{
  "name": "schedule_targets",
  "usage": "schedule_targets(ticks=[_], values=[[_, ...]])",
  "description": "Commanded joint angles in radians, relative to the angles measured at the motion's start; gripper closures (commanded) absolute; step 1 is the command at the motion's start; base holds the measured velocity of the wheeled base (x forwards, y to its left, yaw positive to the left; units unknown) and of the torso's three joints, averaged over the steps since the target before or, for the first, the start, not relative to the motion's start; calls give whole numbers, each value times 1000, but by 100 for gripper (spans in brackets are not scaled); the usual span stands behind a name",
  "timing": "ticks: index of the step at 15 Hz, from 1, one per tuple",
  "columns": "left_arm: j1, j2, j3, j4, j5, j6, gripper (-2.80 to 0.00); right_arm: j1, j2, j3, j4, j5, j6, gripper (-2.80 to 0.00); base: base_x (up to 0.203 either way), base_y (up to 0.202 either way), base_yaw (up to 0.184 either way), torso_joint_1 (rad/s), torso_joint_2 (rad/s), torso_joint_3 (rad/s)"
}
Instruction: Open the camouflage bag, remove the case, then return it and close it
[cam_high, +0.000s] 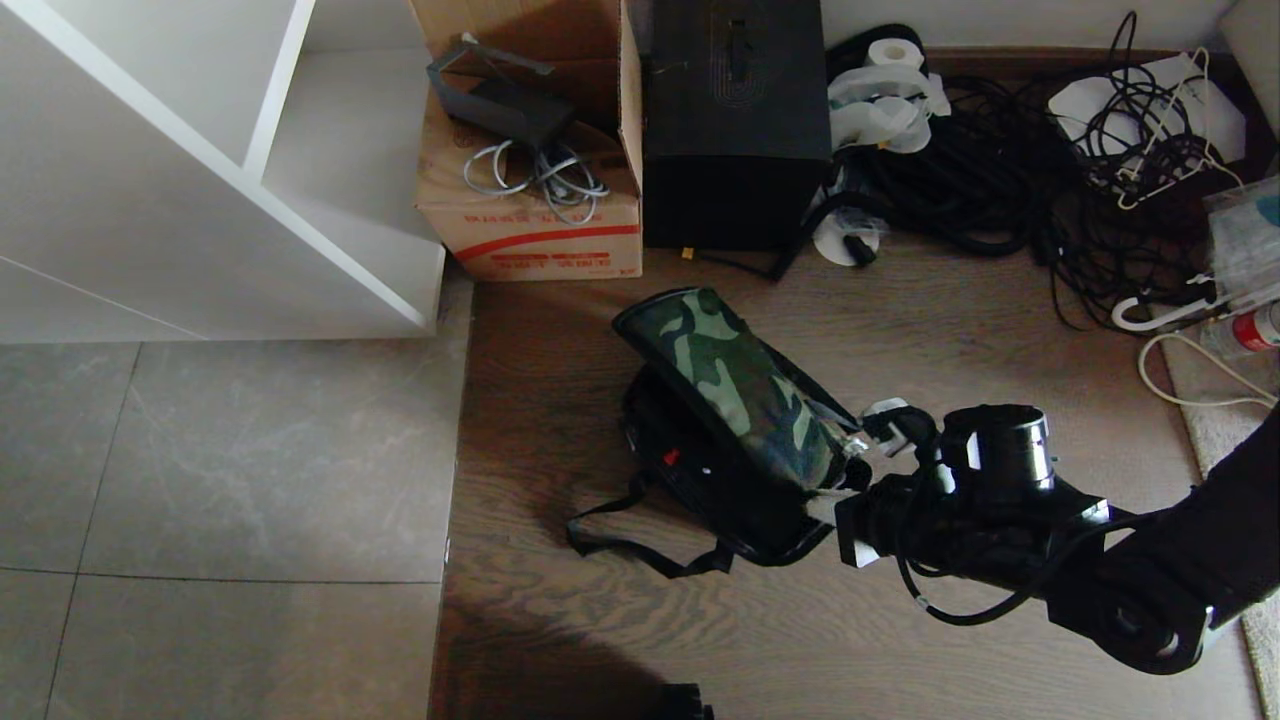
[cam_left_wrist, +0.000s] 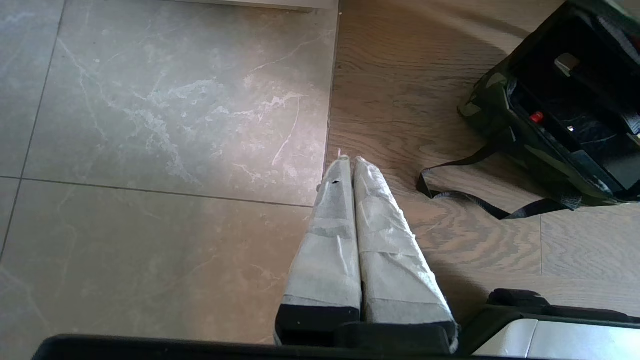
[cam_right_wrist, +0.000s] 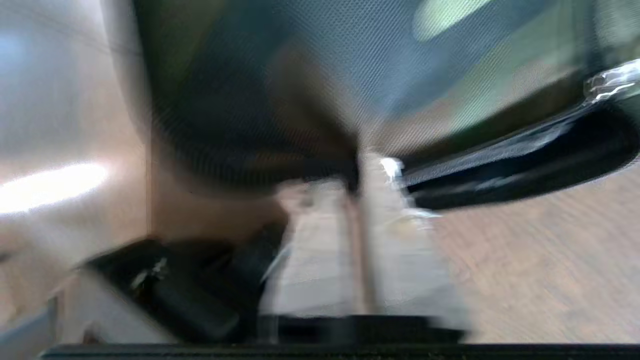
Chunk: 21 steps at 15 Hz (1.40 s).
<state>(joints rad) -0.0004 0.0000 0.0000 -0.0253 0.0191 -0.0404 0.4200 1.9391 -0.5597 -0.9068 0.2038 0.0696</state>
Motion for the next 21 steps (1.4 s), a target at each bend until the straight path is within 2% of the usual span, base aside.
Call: schedule_targets(ticks=[1,4,7,9,12,13,18,20,21], values=[[0,0,8,-1,-1,-1,0,-1,-13,48,-7,17,-4,-280,0,0,0,0,0,0],[0,0,8,-1,1,-1,0,-1,-74,129,-1,62,-11,-280,0,0,0,0,0,0],[0,0,9,-1,1,-1,0,-1,-128,110,34,98,2,-280,0,0,0,0,0,0],[-1,0,9,-1,1,-1,0,-2,-130,36,75,100,80,-280,0,0,0,0,0,0],[0,0,8,-1,1,-1,0,-7,-138,-65,94,99,293,-280,0,0,0,0,0,0],[0,0,9,-1,1,-1,0,-8,-169,-63,96,102,321,0,0,0,0,0,0,0],[0,0,8,-1,1,-1,0,-9,-444,83,182,114,335,0,0,0,0,0,0,0],[0,0,8,-1,1,-1,0,-10,-613,120,314,72,333,0,0,0,0,0,0,0],[-1,0,8,-1,1,-1,0,-12,-718,140,422,37,321,0,0,0,0,0,0,0]])
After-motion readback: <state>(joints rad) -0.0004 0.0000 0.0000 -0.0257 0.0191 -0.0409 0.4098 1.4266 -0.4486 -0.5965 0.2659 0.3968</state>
